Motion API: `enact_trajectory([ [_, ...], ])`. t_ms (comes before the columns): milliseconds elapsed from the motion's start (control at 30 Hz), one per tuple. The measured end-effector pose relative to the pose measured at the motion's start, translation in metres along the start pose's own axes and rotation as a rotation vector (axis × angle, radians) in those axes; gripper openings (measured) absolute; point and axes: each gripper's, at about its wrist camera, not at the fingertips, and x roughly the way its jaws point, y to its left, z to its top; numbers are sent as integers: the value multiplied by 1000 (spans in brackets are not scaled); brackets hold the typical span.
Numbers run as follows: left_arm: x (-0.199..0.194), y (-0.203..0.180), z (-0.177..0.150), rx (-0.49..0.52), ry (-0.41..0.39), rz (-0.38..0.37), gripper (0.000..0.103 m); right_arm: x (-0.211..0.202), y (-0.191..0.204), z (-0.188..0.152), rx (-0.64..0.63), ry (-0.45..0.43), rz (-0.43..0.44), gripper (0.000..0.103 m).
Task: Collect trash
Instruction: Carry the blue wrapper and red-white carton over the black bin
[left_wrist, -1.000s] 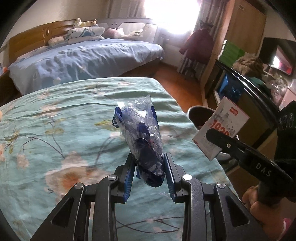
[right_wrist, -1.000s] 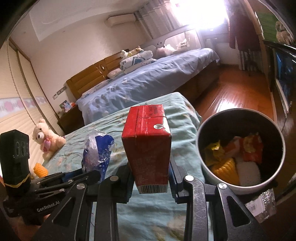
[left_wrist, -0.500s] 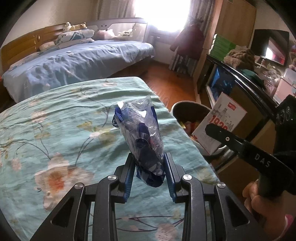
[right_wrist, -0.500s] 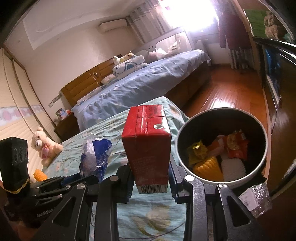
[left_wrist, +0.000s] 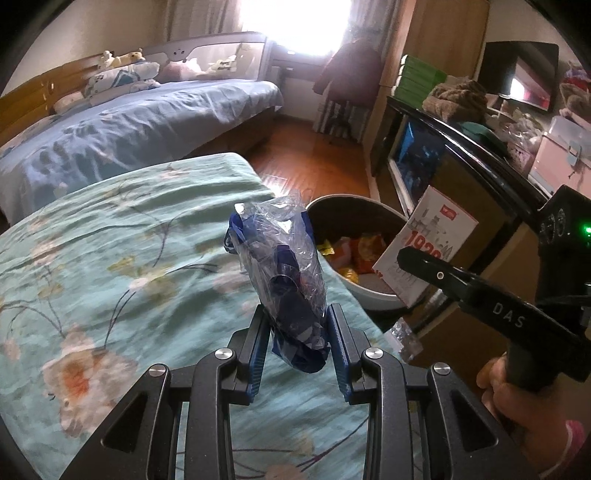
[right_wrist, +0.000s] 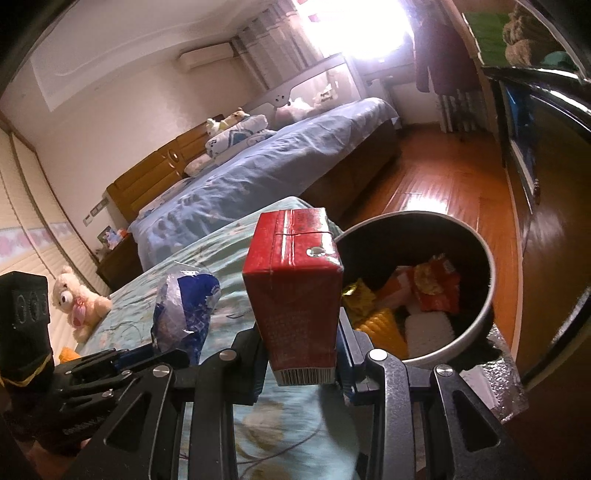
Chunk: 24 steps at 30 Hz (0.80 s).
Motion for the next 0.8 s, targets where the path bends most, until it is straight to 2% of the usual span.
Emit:
enact_trajectory([
  [800, 39, -37, 22, 94, 24, -20, 30, 0, -41, 11, 28, 7, -76, 32],
])
